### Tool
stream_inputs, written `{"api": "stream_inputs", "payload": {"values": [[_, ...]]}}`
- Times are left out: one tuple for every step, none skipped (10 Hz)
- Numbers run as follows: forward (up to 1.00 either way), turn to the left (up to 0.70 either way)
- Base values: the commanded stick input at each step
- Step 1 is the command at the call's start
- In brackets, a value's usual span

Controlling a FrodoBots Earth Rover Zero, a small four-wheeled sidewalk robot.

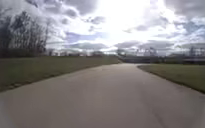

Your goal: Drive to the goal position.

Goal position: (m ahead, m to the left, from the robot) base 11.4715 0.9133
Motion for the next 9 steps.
{"api": "stream_inputs", "payload": {"values": [[1.00, -0.40], [1.00, -0.40], [1.00, -0.40], [1.00, -0.40], [1.00, -0.35], [1.00, 0.00], [1.00, 0.00], [1.00, 0.00], [1.00, 0.00]]}}
